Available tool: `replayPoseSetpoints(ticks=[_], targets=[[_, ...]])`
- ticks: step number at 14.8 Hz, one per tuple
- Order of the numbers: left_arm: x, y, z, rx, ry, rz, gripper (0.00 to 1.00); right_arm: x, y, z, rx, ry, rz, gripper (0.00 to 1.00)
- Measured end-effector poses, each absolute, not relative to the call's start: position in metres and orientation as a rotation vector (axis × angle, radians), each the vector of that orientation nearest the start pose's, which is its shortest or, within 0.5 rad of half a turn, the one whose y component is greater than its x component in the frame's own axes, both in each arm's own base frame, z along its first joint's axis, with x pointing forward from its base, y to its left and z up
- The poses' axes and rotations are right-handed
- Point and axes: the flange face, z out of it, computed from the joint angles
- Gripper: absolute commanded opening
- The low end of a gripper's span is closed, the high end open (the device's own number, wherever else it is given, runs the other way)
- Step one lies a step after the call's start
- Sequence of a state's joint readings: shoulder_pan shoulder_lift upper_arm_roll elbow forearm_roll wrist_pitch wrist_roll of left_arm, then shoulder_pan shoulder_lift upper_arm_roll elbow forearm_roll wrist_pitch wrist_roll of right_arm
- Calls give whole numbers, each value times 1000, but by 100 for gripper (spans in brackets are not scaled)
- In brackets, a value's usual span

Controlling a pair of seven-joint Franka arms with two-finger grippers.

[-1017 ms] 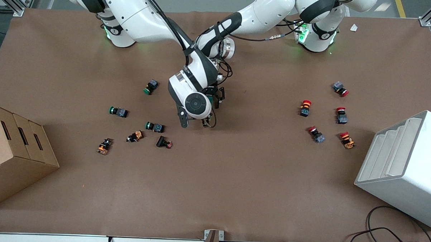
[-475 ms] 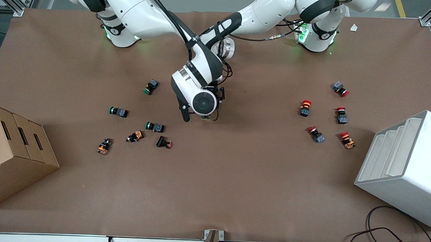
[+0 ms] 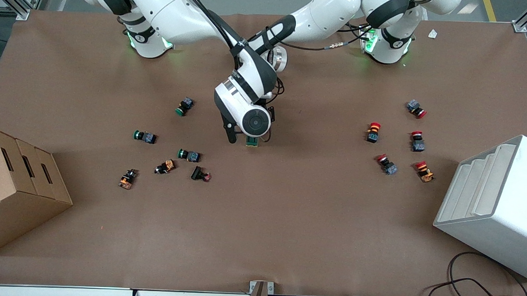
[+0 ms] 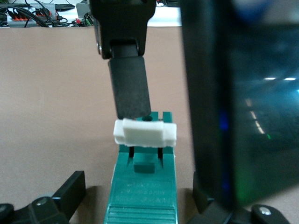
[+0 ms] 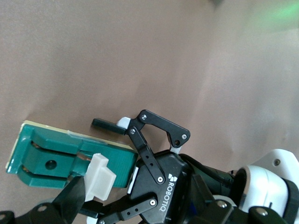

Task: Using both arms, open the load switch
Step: 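Press the white lever down with the right gripper onto the switch body, then lift the right gripper off the lever and draw it back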

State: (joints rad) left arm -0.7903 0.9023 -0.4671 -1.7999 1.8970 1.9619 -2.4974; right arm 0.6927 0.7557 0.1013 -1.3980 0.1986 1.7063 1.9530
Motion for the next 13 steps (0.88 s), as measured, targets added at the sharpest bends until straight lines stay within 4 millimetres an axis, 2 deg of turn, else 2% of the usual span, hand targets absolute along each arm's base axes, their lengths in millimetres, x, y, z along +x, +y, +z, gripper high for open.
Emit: replayPoseSetpoints(ticks=[13], targets=[[258,-567,77,-2731,61,-1619,100,459,492,222,-2852,2010,604,100]])
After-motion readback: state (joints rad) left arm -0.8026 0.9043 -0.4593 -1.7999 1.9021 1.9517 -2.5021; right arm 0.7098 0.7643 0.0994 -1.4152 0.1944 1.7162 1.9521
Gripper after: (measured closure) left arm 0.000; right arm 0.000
